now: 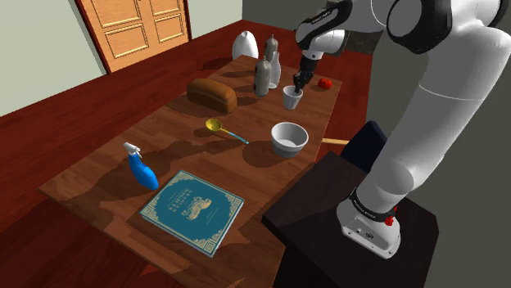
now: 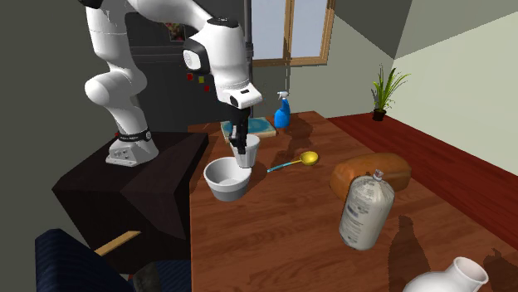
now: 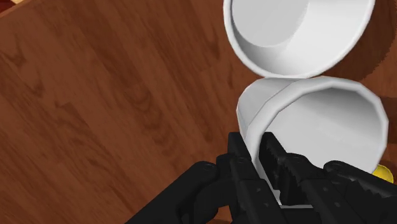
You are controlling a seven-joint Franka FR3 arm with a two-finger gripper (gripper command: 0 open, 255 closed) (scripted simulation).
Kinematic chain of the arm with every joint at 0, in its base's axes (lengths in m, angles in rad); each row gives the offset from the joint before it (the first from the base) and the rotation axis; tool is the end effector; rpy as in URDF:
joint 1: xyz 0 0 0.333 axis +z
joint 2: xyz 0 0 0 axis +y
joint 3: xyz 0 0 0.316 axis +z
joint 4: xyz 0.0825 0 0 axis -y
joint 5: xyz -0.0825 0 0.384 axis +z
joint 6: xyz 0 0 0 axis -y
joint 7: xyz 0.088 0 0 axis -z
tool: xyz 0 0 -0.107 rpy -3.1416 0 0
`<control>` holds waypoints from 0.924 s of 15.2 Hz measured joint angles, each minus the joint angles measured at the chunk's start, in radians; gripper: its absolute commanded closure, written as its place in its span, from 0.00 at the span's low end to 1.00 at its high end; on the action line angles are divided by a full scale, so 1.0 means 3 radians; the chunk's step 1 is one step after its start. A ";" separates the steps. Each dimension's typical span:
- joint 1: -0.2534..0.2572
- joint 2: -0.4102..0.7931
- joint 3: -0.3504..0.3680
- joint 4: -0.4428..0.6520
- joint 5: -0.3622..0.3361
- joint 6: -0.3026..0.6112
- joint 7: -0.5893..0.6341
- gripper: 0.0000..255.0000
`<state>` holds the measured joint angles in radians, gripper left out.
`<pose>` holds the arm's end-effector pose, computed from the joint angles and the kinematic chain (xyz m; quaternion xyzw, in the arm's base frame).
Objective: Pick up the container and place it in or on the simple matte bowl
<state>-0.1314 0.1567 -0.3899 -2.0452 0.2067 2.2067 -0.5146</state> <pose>0.5071 -0.2776 0.3725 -0.9966 0.0615 -0.0353 0.0420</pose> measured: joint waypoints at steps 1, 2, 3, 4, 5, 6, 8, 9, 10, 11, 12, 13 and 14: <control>0.0026 -0.0140 -0.0005 -0.0143 -0.0063 0.0019 0.0048 1.00; 0.0053 -0.0274 -0.0003 -0.0271 -0.0126 0.0032 0.0109 1.00; 0.0074 -0.0417 0.0002 -0.0394 -0.0196 0.0028 0.0176 1.00; 0.0092 -0.0575 0.0012 -0.0544 -0.0269 0.0040 0.0244 1.00; 0.0109 -0.0733 0.0033 -0.0705 -0.0342 0.0063 0.0324 1.00; 0.0112 -0.0860 0.0048 -0.0822 -0.0399 0.0067 0.0379 1.00; 0.0120 -0.1126 0.0107 -0.1032 -0.0514 0.0037 0.0526 1.00; 0.0118 -0.1167 0.0114 -0.1090 -0.0530 0.0058 0.0542 1.00; 0.0120 -0.1176 0.0119 -0.1133 -0.0532 0.0093 0.0549 1.00; 0.0120 -0.1168 0.0118 -0.1163 -0.0529 0.0129 0.0544 1.00; 0.0125 -0.1156 0.0120 -0.1194 -0.0521 0.0172 0.0544 1.00; 0.0125 -0.1133 0.0113 -0.1217 -0.0511 0.0215 0.0527 1.00; 0.0129 -0.1106 0.0110 -0.1236 -0.0497 0.0259 0.0515 1.00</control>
<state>-0.0928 -0.1750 -0.3570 -2.4159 0.0577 2.2844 -0.3601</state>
